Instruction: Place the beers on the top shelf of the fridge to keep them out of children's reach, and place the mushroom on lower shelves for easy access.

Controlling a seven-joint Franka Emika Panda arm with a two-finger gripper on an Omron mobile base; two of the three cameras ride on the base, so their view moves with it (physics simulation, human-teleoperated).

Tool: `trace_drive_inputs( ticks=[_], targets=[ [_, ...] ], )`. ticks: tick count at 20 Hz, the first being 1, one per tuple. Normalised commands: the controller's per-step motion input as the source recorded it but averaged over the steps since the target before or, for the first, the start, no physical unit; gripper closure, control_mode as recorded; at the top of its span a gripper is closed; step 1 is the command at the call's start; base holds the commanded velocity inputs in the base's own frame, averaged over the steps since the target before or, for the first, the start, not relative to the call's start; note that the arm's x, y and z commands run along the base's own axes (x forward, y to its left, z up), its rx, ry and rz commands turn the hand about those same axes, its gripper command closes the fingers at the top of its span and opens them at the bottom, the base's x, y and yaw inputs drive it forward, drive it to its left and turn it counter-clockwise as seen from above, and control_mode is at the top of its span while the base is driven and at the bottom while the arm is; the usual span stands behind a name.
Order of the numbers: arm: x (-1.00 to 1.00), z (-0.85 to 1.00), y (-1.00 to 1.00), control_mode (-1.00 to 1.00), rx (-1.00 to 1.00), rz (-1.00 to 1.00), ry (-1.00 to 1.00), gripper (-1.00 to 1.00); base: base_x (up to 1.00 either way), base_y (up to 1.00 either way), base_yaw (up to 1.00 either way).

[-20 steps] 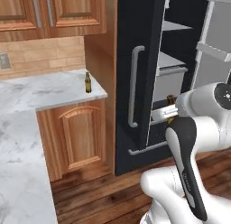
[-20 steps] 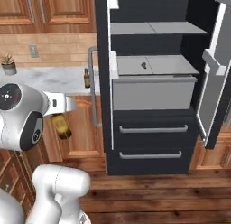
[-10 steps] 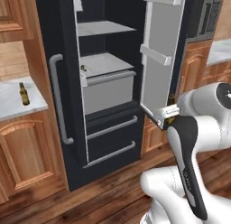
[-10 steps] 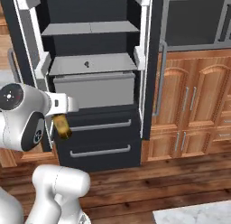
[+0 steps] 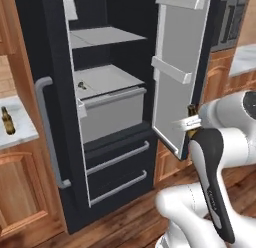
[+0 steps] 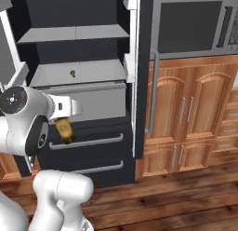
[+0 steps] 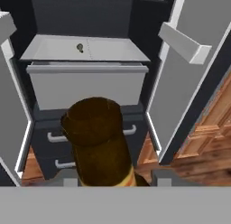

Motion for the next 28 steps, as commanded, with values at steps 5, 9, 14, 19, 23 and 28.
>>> trace_drive_inputs(
  ticks=[5,9,14,19,23,28],
  targets=[
    [0.0,0.0,0.0,1.0,0.0,0.0,0.0,1.0,0.77,0.38,-0.08],
    [0.0,0.0,0.0,1.0,0.0,0.0,0.0,1.0,0.71,-0.03,0.05],
    [0.0,0.0,0.0,1.0,0.0,0.0,0.0,1.0,0.57,-0.14,0.26],
    [0.0,0.0,0.0,1.0,0.0,0.0,0.0,1.0,0.5,-0.26,0.37],
    [0.0,0.0,0.0,1.0,0.0,0.0,0.0,1.0,0.52,-0.29,0.38],
    [0.0,0.0,0.0,1.0,0.0,0.0,0.0,1.0,0.52,-0.33,0.3]
  ],
)
